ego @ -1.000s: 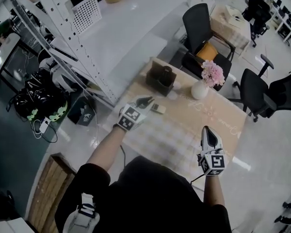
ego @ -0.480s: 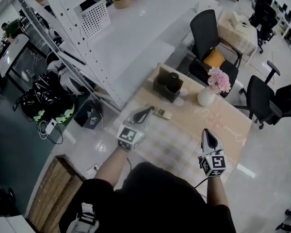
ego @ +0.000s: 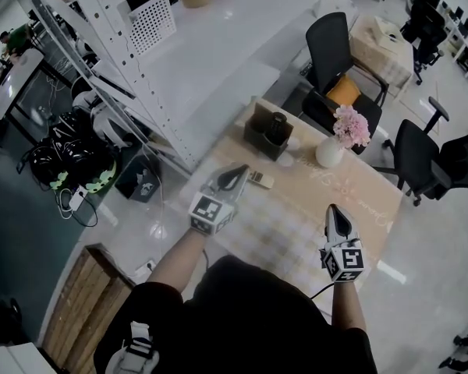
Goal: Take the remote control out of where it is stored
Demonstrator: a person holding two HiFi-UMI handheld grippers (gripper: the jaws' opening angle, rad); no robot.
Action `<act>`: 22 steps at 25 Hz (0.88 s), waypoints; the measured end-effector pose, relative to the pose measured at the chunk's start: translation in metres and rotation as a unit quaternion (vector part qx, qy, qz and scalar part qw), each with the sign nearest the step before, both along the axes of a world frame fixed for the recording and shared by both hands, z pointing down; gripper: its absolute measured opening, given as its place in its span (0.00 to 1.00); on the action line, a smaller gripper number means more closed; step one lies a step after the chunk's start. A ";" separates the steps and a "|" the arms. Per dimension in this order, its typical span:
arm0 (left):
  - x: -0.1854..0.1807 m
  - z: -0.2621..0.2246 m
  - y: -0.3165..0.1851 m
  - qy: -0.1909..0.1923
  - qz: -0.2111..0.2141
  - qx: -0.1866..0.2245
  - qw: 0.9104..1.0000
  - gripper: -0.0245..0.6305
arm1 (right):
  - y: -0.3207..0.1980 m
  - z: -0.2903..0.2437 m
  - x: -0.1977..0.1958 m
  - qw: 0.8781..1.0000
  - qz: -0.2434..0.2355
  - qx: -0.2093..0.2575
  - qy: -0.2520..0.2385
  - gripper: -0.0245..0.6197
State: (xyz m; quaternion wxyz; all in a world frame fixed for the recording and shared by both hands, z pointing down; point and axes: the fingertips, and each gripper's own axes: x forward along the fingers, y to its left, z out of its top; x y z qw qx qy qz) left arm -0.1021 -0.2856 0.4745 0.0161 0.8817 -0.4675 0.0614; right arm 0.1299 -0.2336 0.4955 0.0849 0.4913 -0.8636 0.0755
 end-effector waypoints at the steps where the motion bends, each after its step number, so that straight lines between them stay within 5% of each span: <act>1: 0.000 -0.002 -0.003 -0.005 0.001 0.003 1.000 0.04 | 0.000 -0.001 0.001 1.000 0.002 0.000 0.001 0.05; 10: 0.004 -0.031 -0.051 0.011 -0.007 0.033 0.999 0.18 | -0.003 -0.004 0.012 1.000 0.028 0.005 0.006 0.05; 22: 0.036 -0.020 -0.133 0.052 -0.026 -0.001 0.998 0.36 | 0.002 0.002 0.051 0.995 0.099 -0.014 0.022 0.05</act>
